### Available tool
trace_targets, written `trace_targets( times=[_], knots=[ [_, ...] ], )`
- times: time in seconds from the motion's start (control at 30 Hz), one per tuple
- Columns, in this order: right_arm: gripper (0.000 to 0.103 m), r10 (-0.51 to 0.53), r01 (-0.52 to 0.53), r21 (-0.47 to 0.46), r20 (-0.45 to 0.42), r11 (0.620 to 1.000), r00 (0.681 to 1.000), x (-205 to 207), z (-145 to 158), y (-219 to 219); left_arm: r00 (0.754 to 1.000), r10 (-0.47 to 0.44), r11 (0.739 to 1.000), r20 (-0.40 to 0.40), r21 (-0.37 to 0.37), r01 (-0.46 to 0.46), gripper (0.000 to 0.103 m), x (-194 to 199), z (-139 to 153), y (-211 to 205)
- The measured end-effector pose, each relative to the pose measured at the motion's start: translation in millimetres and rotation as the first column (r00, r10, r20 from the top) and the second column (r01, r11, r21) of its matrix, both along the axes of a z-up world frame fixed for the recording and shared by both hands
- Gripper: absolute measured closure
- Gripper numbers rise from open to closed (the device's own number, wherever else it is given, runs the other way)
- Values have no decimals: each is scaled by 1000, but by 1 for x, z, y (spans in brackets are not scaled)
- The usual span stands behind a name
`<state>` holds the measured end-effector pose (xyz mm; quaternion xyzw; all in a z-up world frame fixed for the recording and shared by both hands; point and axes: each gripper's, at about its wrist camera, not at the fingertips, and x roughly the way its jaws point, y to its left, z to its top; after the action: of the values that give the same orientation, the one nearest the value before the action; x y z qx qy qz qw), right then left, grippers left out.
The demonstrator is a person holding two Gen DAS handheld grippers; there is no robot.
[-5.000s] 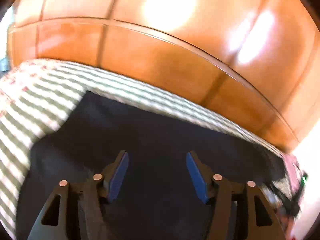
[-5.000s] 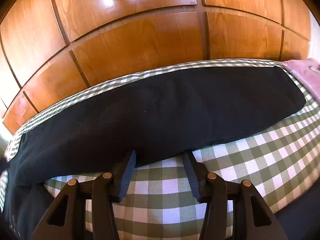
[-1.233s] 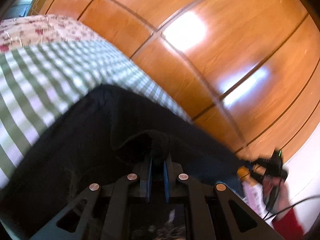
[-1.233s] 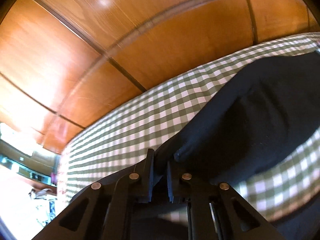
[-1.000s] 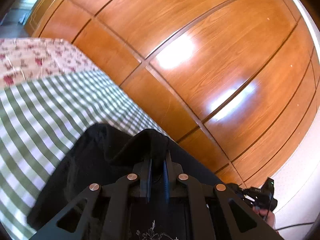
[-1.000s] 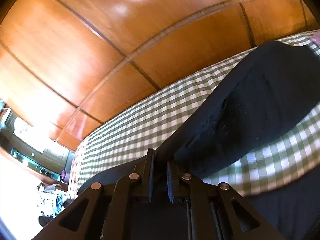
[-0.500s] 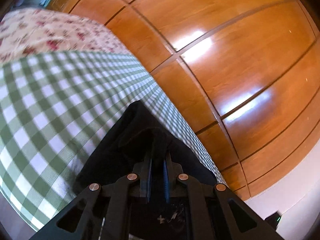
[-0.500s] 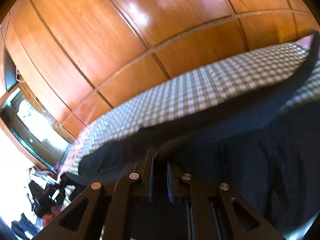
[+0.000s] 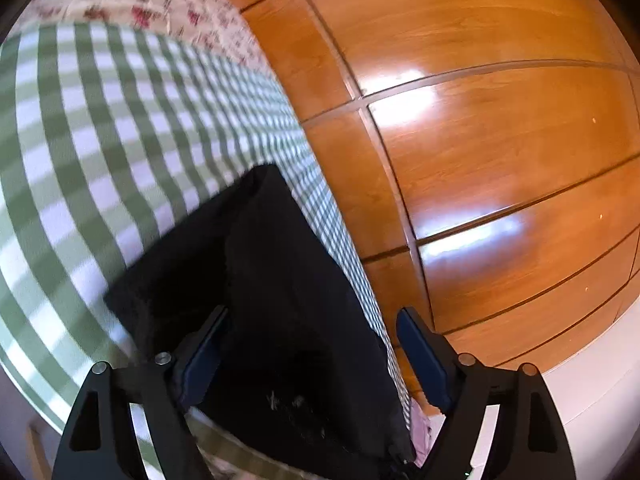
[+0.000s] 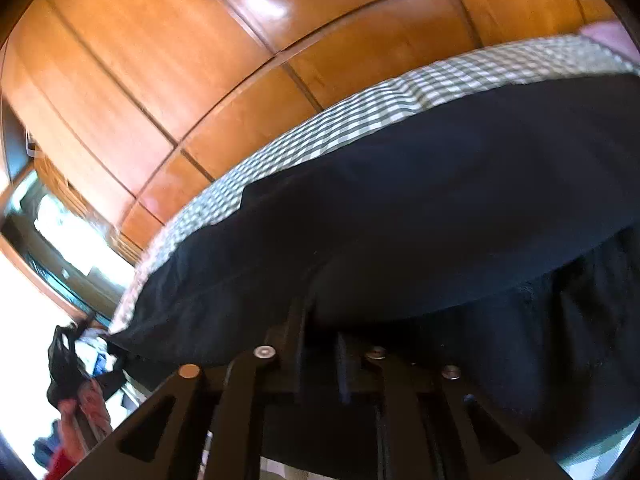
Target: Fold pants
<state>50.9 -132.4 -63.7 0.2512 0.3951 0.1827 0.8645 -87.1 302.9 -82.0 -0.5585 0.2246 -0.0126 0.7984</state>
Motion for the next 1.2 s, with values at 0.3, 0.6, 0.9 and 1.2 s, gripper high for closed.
trace_targets(
  times=[0.3,0.6,0.9,1.2],
  knots=[
    [63,-202,208,170,-54,963,978,0,8,-67,989,11,1000,-146,-6,-12,52,17,-4,-19],
    [81,-369,393,278,-136,876,919,8,-4,-132,976,65,996,-208,72,-51,88,34,-6,-33],
    [94,-336,326,186,26,927,941,7,54,-131,995,17,993,-102,115,-6,91,32,32,-21],
    [94,-255,248,104,56,963,965,-32,59,-111,970,6,989,-245,143,30,91,13,11,-11]
  ],
)
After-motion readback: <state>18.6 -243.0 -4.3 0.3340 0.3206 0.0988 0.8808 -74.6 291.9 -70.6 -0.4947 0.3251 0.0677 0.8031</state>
